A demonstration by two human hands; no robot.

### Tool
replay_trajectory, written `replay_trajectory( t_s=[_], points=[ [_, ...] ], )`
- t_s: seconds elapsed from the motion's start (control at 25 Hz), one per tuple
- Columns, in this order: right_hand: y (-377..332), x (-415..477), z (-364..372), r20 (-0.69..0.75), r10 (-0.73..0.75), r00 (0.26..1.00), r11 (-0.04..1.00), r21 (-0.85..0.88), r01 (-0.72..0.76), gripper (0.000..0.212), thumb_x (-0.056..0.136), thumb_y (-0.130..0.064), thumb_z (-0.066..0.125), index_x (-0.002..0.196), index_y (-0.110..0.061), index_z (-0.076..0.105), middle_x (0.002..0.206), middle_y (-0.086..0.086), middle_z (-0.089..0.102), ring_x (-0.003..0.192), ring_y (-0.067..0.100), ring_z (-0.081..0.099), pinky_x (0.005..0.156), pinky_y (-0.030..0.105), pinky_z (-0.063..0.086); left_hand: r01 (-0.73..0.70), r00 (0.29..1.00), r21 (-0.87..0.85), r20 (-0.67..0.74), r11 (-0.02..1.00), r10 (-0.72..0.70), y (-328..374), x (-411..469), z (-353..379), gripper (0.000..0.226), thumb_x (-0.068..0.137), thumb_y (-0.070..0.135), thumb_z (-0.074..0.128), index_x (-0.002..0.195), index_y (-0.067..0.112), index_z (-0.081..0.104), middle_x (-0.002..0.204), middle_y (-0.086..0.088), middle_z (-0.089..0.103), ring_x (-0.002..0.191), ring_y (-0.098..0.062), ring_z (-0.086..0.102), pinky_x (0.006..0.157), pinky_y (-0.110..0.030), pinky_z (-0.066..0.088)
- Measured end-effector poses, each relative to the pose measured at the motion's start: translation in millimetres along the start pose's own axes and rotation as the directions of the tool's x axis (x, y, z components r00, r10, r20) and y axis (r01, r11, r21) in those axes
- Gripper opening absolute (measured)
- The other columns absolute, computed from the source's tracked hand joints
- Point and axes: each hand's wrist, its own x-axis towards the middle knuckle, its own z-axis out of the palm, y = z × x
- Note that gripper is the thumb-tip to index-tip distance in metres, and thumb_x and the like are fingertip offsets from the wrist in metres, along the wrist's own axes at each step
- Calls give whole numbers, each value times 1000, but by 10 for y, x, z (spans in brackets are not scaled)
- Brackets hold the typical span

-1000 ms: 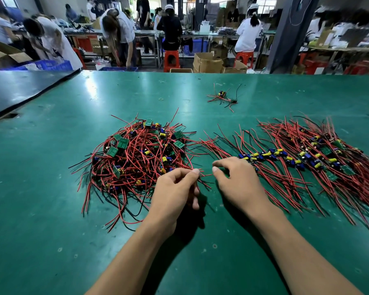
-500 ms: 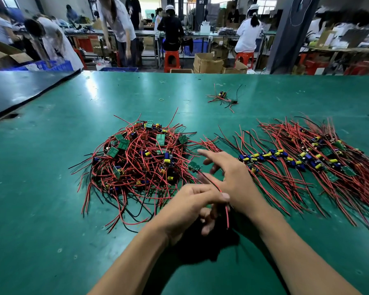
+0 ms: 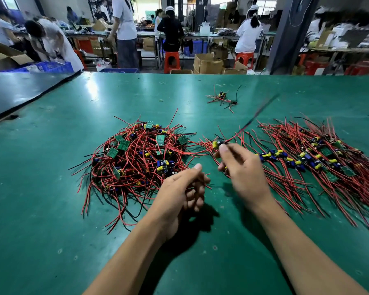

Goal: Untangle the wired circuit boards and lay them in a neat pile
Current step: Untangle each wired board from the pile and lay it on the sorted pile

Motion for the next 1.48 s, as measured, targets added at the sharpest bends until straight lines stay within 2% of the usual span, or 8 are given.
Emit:
replay_trajectory(
  t_s=[0.08, 0.2, 0.28, 0.52, 0.68, 0.96, 1.12, 1.48],
  points=[
    [-75, 42, -34, -41, 157, 987, 936, 326, -135, 23, 103, -19, 52, 88, -13, 68, 75, 1, 66, 55, 9, 51, 54, 23, 39, -62, 996, -56, -61, 997, 58, 10, 21, -25, 21, 95, 25, 57, 84, 9, 68, 65, -4, 56, 47, -15, 52, 44, -21, 42],
    [-165, 68, -106, 154, 317, 936, 653, 680, -333, 28, 96, -29, 50, 82, -15, 70, 68, 0, 59, 50, 10, 42, 49, 22, 31, -48, 998, -111, -57, 993, 42, -5, 8, 14, 16, 97, 14, 52, 96, 2, 63, 71, -11, 61, 52, -21, 60, 48, -25, 48],
    [-167, 44, -112, 313, 300, 901, 642, 633, -433, 27, 85, -34, 56, 74, -17, 73, 66, -1, 55, 53, 12, 37, 49, 23, 28, -26, 999, -132, -41, 991, 20, -12, 12, 50, 24, 99, 22, 50, 96, 2, 61, 68, -11, 62, 50, -22, 61, 47, -26, 51],
    [-23, -71, 20, 517, 260, 815, 885, 211, -416, 24, 84, -37, 59, 71, -18, 56, 64, 10, 36, 59, 26, 30, 57, 44, 27, -30, 1000, -70, -8, 997, 30, 18, 49, 20, 44, 74, 47, 66, 86, 5, 66, 65, -12, 66, 49, -23, 65, 46, -26, 54],
    [-24, -23, -31, 497, 223, 839, 900, 225, -373, 18, 81, -28, 62, 91, -20, 75, 63, -4, 48, 55, 10, 33, 49, 22, 26, -89, 996, -83, 0, 993, 89, -13, 15, -9, 37, 76, 34, 69, 94, 3, 63, 67, -13, 66, 52, -24, 66, 48, -26, 54],
    [-24, -30, -34, 498, 251, 830, 875, 251, -415, 15, 77, -28, 79, 89, -19, 79, 78, 0, 68, 56, 8, 39, 52, 21, 31, -76, 995, -86, 60, 993, 81, -19, -17, 32, 20, 99, 16, 48, 102, 1, 60, 68, -20, 66, 51, -28, 65, 50, -30, 55],
    [-24, -18, -44, 503, 288, 815, 798, 345, -495, 21, 80, -32, 73, 89, -13, 77, 74, 19, 49, 57, 19, 34, 54, 32, 32, -85, 994, -51, 63, 995, 88, -22, -5, 23, 16, 97, 16, 52, 101, 5, 63, 75, -20, 69, 55, -27, 66, 51, -29, 56],
    [-7, -6, -89, 554, 332, 763, 737, 352, -576, 10, 73, -18, 77, 80, -12, 71, 73, 6, 66, 61, 15, 57, 51, 25, 46, -197, 980, 90, -4, 976, 198, -116, 1, 23, 19, 89, 28, 66, 91, 11, 75, 76, -12, 69, 63, -23, 67, 53, -27, 55]
  ],
)
